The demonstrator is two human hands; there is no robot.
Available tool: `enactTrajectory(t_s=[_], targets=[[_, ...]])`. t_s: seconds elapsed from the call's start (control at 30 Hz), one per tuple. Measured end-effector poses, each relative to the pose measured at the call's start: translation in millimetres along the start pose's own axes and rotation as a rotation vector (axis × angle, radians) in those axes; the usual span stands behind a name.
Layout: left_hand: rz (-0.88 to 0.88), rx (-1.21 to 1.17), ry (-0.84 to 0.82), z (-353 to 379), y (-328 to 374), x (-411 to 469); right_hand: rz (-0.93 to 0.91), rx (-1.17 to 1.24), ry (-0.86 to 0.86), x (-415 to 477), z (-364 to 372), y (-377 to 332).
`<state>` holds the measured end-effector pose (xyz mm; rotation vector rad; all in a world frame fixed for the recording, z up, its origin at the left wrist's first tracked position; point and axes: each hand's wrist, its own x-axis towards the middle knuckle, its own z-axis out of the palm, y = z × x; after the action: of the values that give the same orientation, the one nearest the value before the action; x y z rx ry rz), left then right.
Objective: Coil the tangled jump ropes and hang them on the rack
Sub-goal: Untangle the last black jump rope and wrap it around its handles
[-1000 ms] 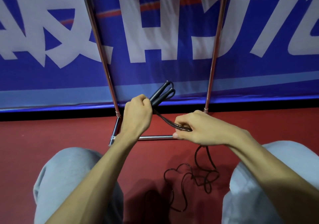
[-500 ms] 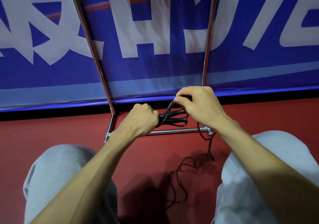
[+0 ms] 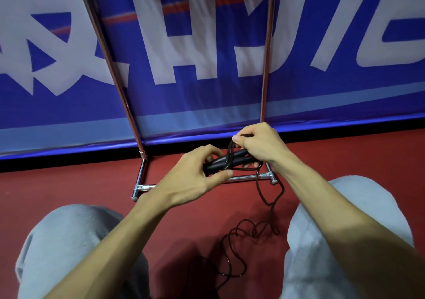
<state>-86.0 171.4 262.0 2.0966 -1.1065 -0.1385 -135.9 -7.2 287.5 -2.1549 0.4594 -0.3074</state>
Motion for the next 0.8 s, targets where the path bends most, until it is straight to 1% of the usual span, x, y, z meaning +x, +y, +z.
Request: enactTrajectory(t_s=[0.13,0.23,0.33,0.4,0.47,0.53,0.6,0.63,0.73,0.8], targets=[[0.125,0.102,-0.074,5.0,-2.7,-0.8,0.037,0.032,-0.026,-0.2,-6.1,0.4],[0.145,0.106,-0.110,4.0,-2.3,-1.5,0.100,0.095,-0.112,1.7,-11.1,0.1],[0.171,-0.030,-0.065,0.9,2.6,-2.8,0.248,0.302,-0.202,3.0,-18.4,-2.9],[0.207,-0.102,0.004,-2.1,6.0,-3.2,0.344,0.509,-0.262,4.6,-22.0,-2.3],[0.251,-0.212,0.071,-5.6,8.7,-2.7,0.360,0.697,-0.320,7.4,-22.9,-0.7],[0.241,-0.404,0.118,-9.9,11.9,-1.3,0.307,0.756,-0.366,7.8,-19.1,-1.1],[0.164,-0.560,0.187,-13.3,14.7,1.4,0.206,0.704,-0.385,5.8,-14.0,-2.5],[0.113,-0.595,0.230,-14.6,14.7,2.8,0.148,0.644,-0.398,4.0,-12.2,-3.7],[-0.024,-0.578,0.347,-16.9,9.0,7.4,0.008,0.405,-0.492,-4.4,-11.1,-8.3],[-0.098,-0.521,0.386,-17.3,1.6,10.0,-0.048,0.260,-0.545,-10.4,-10.5,-10.2]])
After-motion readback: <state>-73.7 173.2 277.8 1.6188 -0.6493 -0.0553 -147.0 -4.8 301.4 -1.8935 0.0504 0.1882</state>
